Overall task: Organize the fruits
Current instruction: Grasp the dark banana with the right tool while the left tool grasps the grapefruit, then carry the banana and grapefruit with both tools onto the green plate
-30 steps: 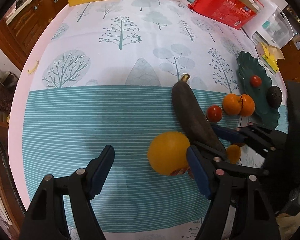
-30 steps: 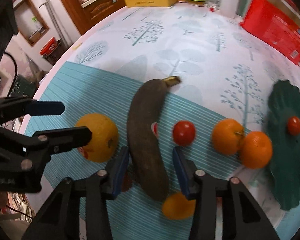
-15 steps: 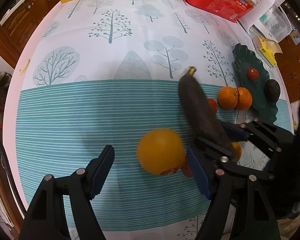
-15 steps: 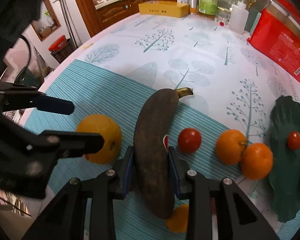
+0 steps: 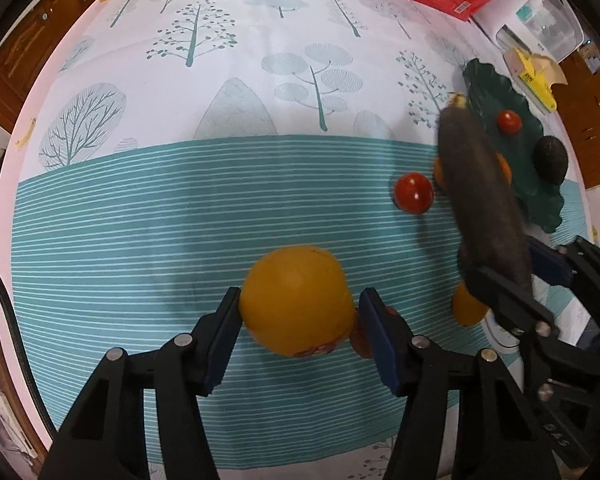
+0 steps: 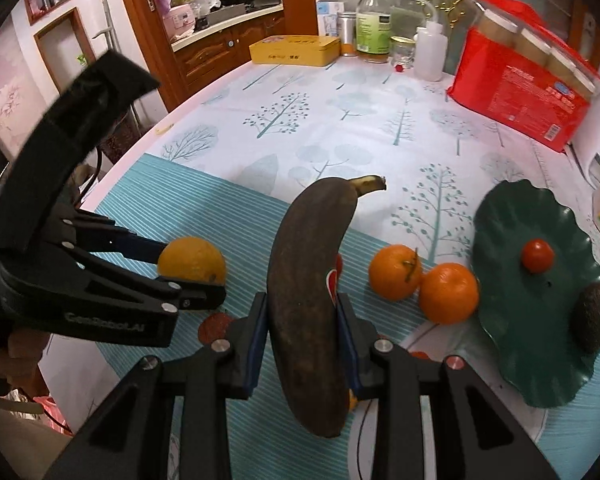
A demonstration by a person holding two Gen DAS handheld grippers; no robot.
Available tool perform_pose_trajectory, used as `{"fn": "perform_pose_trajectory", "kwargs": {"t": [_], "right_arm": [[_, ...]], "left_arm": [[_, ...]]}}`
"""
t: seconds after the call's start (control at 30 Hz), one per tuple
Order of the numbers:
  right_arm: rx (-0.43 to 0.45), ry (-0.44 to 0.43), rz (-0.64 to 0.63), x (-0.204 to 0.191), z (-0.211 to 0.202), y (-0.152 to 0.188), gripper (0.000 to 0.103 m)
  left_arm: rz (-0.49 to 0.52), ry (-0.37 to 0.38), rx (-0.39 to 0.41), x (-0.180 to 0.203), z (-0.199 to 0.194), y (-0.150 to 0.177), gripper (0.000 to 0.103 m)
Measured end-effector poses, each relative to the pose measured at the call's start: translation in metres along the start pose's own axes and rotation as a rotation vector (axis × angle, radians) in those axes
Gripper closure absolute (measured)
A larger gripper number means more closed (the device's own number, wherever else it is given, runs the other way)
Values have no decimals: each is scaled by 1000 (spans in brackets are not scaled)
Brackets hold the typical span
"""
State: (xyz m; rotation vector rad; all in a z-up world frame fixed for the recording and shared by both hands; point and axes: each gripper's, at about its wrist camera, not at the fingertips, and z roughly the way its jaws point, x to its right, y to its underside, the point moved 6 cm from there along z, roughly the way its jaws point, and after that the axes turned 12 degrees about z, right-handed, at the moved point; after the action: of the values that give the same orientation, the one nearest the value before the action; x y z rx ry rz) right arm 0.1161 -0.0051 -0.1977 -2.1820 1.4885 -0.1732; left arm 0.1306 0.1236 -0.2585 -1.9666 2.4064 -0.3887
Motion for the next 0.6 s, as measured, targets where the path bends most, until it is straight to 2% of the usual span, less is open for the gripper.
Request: {"fn": "perform_pose_trajectory", "kwargs": {"t": [0.3, 0.4, 0.6], "right_arm": [[40, 29, 58, 12, -31, 18, 71], [54, 41, 79, 16, -41, 27, 71], [96, 65, 128, 27, -70, 43, 71]], "left_arm": [[32, -66, 19, 7, 3, 1, 52], [15, -60, 14, 5, 7, 2, 52], [20, -96, 13, 9, 3, 3, 54]]}}
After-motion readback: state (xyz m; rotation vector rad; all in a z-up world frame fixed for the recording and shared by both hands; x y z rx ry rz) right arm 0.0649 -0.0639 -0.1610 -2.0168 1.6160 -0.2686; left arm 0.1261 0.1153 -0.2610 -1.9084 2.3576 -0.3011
